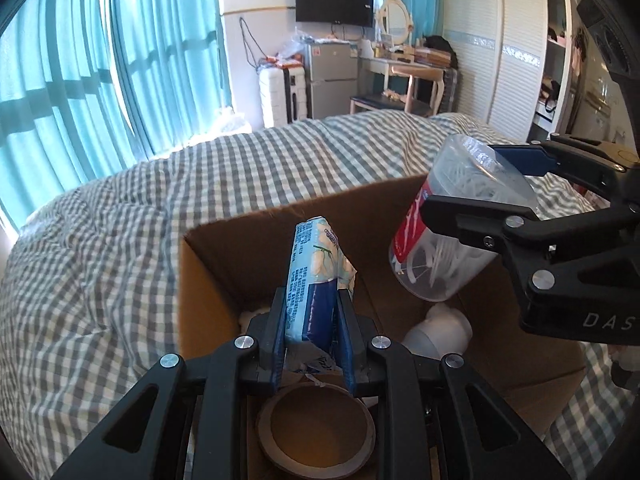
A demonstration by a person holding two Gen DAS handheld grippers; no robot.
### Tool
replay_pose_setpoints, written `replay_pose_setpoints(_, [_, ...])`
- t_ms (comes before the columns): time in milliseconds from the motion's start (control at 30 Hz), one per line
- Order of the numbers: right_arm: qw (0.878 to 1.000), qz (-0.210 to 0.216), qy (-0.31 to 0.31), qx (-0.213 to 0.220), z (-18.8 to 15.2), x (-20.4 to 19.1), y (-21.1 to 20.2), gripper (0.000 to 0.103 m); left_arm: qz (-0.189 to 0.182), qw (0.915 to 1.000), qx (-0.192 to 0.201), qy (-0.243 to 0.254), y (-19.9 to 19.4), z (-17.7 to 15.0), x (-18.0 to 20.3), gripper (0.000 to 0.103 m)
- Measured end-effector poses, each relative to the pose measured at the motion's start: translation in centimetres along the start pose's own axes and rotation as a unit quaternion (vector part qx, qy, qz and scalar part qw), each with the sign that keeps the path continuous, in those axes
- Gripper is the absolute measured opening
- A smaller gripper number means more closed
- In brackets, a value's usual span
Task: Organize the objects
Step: 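Lower the tissue pack and swab box into the box and open both tools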
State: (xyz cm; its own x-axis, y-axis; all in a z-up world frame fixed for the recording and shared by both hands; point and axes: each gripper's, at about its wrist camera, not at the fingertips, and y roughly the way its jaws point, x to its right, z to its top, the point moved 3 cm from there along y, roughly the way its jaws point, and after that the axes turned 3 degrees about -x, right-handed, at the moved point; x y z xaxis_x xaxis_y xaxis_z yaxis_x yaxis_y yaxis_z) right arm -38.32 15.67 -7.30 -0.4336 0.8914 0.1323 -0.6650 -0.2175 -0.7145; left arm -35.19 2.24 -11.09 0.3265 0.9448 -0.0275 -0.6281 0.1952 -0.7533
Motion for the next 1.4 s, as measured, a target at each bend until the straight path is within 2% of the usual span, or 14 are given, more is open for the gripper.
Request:
replay_pose_setpoints(333, [1.000,0.011,0.000,-0.002,-0.7,-0.4,0.3,0.067,-0.013,0.9998,-0.010,-0.007,0.4,-0.5,0.2,0.024])
replay_pose_setpoints(400, [1.000,0.015,-0.002,0.001,-0.8,-0.6,0.1,0.067,-0.013,0.9999,-0.009,-0.006,0.4,-0.7,0.2,0.027])
replay_pose_setpoints(500, [1.000,-0.002,-0.010,0.013,-0.6,-0.9,-0.5,0.067,-0.011,0.9999,-0.010,-0.005,0.4,-0.8,0.3,0.034])
replay_pose_setpoints(667, [1.000,-0.001,-0.007,0.024,-0.5,-0.7,-1.7,0.069,-0.013,0.9994,-0.015,-0.028,0.0,-0.9,-0.3,0.061])
replay_pose_setpoints(800, [0.999,0.006,0.005,0.031,-0.7,-0.3,-3.7,0.069,-0.013,0.9986,-0.013,-0.050,-1.7,-1.0,-0.9,0.074])
replay_pose_setpoints(967, [0.999,0.010,0.004,0.042,-1.1,0.2,-7.2,0.069,0.009,0.9985,0.011,-0.053,-5.5,-0.4,-0.4,0.090])
replay_pose_setpoints(1133, [0.998,0.008,-0.013,0.057,-1.8,0.1,-11.1,0.069,0.055,0.9971,0.044,-0.030,-9.6,-0.4,0.9,0.094])
replay_pose_setpoints(1233, [0.998,0.013,-0.022,0.064,-2.4,0.1,-13.3,0.069,0.081,0.9953,0.046,-0.022,-11.2,-0.9,1.4,0.095])
replay_pose_setpoints(1333, [0.997,0.019,-0.032,0.066,-3.1,-0.2,-14.8,0.069,0.130,0.9897,0.036,-0.049,-12.6,-1.7,1.6,0.096])
replay_pose_setpoints(1400, [0.997,0.027,-0.046,0.063,-3.8,-0.6,-15.6,0.069,0.144,0.9866,0.025,-0.073,-13.2,-2.7,1.5,0.096])
